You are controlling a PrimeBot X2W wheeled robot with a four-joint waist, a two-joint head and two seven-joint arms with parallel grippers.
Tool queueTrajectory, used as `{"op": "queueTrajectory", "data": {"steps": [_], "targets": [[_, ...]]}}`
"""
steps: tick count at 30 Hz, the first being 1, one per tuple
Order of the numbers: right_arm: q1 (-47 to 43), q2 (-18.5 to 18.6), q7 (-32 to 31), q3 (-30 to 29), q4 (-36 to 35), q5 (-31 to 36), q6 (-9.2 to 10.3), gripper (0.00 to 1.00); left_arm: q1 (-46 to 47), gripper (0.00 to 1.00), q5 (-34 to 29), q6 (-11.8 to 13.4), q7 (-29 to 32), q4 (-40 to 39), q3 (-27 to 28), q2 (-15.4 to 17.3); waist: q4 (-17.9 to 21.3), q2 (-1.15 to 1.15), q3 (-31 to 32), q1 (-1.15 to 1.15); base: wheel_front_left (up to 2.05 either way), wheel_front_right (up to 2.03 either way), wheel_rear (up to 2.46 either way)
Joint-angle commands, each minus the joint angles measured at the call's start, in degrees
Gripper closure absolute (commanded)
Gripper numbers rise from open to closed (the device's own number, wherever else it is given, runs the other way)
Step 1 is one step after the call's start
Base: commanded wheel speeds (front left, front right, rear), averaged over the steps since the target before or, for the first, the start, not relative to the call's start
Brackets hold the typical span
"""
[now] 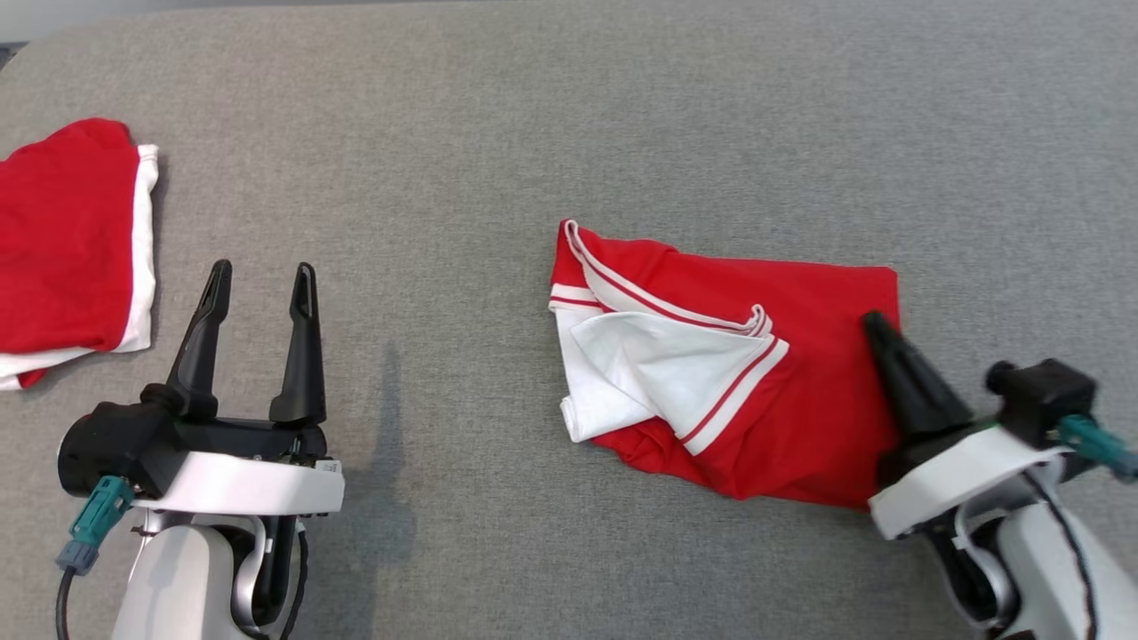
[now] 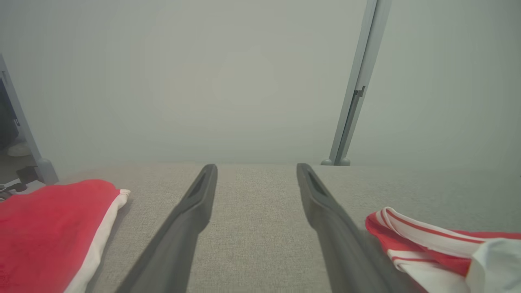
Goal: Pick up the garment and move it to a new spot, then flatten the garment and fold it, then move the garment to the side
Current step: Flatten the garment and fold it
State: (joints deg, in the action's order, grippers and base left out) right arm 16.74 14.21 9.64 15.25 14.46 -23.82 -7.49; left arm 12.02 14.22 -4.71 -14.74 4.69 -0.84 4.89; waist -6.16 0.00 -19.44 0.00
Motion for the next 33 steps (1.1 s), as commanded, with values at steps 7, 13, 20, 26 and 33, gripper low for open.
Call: {"op": "queueTrajectory", "data": {"steps": [7, 13, 20, 26, 33], "targets": [[3.78, -0.43, 1.84, 7.79, 6.15, -3.81, 0.00, 1.00, 1.34, 0.00, 0.30, -0.09, -0.34, 0.54, -0.10, -0.21, -1.22, 0.00, -0.78, 0.00, 0.00, 0.00, 0.00], [6.45, 0.45, 3.90, 16.49, 6.09, -6.96, 0.00, 1.00, 1.62, 0.00, 0.06, -0.28, -0.33, 0.20, 0.43, -0.49, -1.06, 0.00, -1.04, 0.00, 0.00, 0.00, 0.00], [5.78, 1.45, 5.06, 21.94, 1.60, -8.40, 0.00, 1.00, 1.49, 0.00, -0.28, -0.44, -0.34, 0.31, 0.76, -0.68, -0.38, 0.00, -0.91, 0.00, 0.00, 0.00, 0.00], [4.87, 2.18, 5.25, 26.91, -2.04, -9.58, 0.00, 1.00, 1.50, 0.00, -0.61, -0.69, -0.35, 0.54, 1.00, -0.83, 0.12, 0.00, -0.62, 0.00, 0.00, 0.00, 0.00], [3.74, 2.24, 5.43, 24.30, -3.79, -10.53, 0.00, 1.00, 0.88, 0.00, -1.07, -0.84, -0.35, 0.67, 1.40, -0.68, 0.88, 0.00, -0.05, 0.00, 0.00, 0.00, 0.00]]}}
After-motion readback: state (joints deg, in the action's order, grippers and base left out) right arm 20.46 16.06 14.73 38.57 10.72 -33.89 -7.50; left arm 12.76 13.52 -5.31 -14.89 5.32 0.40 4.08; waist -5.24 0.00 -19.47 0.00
